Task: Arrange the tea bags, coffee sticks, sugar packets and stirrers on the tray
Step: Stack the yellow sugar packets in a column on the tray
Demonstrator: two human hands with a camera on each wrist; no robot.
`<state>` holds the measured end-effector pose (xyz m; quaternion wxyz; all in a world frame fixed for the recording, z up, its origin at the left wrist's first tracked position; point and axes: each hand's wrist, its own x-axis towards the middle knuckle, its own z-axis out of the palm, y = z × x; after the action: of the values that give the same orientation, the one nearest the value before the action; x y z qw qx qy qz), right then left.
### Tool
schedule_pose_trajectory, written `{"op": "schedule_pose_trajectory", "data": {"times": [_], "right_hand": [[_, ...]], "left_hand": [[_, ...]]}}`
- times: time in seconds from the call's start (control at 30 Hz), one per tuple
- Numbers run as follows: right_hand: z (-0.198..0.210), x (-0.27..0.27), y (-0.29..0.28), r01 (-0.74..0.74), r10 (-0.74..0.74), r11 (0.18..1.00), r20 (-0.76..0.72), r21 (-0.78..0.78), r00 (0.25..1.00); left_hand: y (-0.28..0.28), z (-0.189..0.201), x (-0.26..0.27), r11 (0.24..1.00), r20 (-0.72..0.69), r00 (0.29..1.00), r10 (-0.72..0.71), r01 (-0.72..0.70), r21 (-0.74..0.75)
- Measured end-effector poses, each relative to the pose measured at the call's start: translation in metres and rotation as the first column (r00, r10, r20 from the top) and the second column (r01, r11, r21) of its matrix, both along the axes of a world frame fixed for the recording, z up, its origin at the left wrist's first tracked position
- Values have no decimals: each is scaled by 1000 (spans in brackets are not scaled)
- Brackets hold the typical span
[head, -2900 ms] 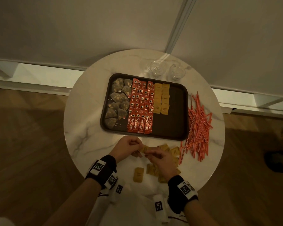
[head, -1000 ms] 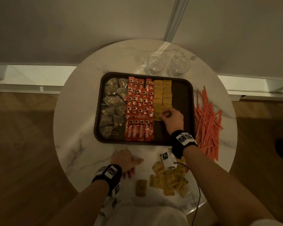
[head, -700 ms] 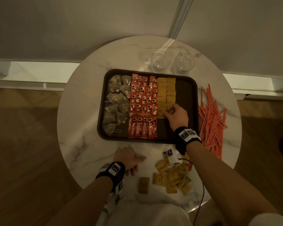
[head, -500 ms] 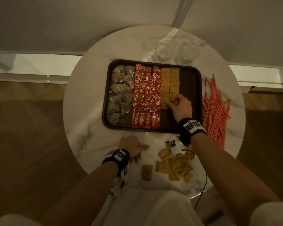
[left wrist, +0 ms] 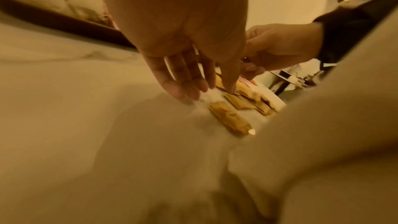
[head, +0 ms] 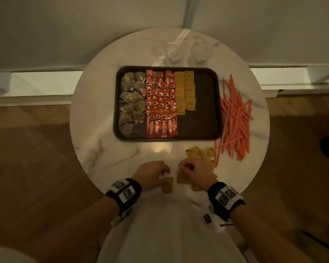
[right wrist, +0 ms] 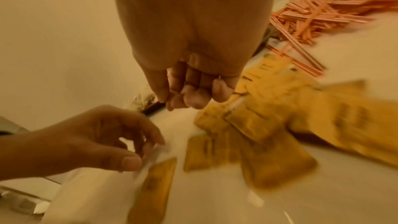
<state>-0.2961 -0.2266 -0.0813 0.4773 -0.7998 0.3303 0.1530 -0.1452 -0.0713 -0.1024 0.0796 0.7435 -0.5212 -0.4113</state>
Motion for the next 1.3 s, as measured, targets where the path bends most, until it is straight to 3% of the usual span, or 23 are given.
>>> {"op": "schedule_pose_trajectory", "data": {"times": [0.1, 0.27, 0.43, 0.53, 0.67, 0.73, 0.93, 1.3], "right_hand": [[-6, -16, 14, -46, 45, 998, -39, -39, 998], [-14, -21, 22, -50, 52, 998, -74, 25, 996], [-11, -17, 27, -75, 77, 996, -36, 40, 996], [-4, -10, 27, -70, 70, 996, 9, 55, 998], [6, -1, 23, -14, 10, 999, 90, 52, 996], [12, 2, 23, 58, -68, 995, 119, 83, 991], [20, 5, 20, 213, -263, 949, 214, 231, 941], [19, 5, 16, 303, -359, 918, 210, 257, 909]], "left_hand": [[3, -4, -17, 997, 71, 995, -74, 76, -25], [-2, -5, -25, 997, 100, 992, -77, 80, -24], [0, -3, -19, 991, -68, 991, 119, -123, -53], [-3, 9, -8, 950, -267, 923, 276, -303, -68], [-8, 25, 0, 842, -480, 741, 469, -539, -9], [-9, 28, 2, 804, -517, 687, 511, -594, 6], [-12, 33, 2, 751, -547, 645, 534, -658, -44], [-20, 37, 5, 639, -592, 549, 591, -766, -72]]}}
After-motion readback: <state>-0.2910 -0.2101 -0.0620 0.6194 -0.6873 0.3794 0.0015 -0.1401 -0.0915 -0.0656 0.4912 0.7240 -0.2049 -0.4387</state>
